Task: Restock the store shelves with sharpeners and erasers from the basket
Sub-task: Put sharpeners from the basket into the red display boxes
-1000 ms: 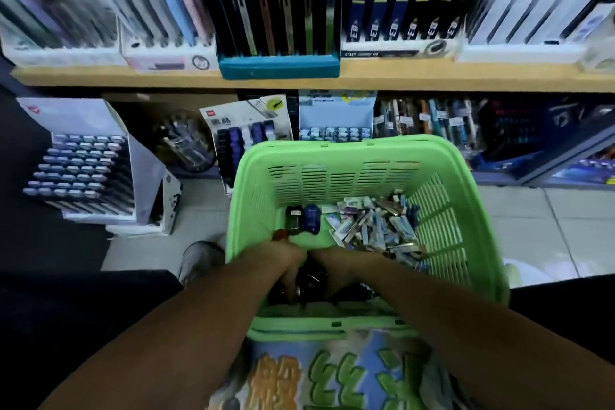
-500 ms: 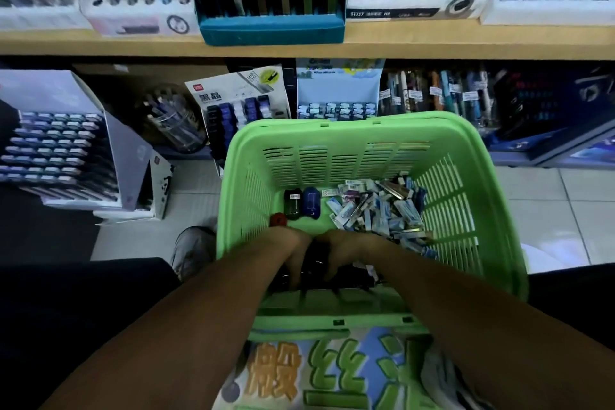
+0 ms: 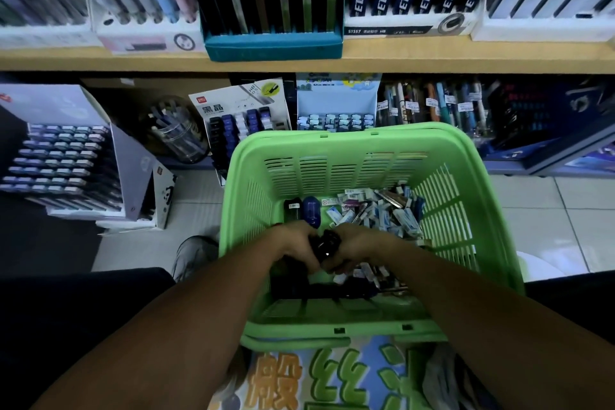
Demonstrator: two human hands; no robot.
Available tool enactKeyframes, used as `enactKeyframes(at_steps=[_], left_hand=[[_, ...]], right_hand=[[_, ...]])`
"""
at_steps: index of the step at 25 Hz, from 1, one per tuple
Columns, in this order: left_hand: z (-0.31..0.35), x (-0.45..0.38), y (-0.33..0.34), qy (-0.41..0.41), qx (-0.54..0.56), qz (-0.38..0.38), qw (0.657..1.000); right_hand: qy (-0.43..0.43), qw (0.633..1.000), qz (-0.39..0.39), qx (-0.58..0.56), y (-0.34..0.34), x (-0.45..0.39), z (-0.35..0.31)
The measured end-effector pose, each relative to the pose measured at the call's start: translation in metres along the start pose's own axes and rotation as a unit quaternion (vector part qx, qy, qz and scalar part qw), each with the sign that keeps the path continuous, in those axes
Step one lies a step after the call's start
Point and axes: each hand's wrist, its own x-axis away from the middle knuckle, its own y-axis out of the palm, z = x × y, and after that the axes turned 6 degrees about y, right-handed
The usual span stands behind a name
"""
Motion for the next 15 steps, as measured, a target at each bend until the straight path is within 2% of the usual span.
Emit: enactKeyframes(at_steps=[5,9,10,13,15], left_hand=[[0.03,0.026,-0.027,0.046,0.197,0.062,0.977],[0.059,0.053,-0.043,0.086,0.276,0.09,0.953],[0.066,0.061,-0.046,0.092,0.291,0.095,0.947],[0.089,0.086,-0.054,0.106,0.319,0.095,0.937],[0.101,0.1,-0.058,0.116,0.326,0.097,0.933]], right_hand=[[-0.065,0.988,0.005,-0.14,-0.027,0.043,-0.019],[-0.096,0.972,-0.004,-0.215,-0.046,0.081,-0.03],[-0.1,0.973,-0.004,-0.209,-0.051,0.091,-0.034],[-0.107,0.989,0.034,-0.1,-0.064,0.129,-0.049],[-0.111,0.983,0.04,-0.144,-0.069,0.154,-0.058]])
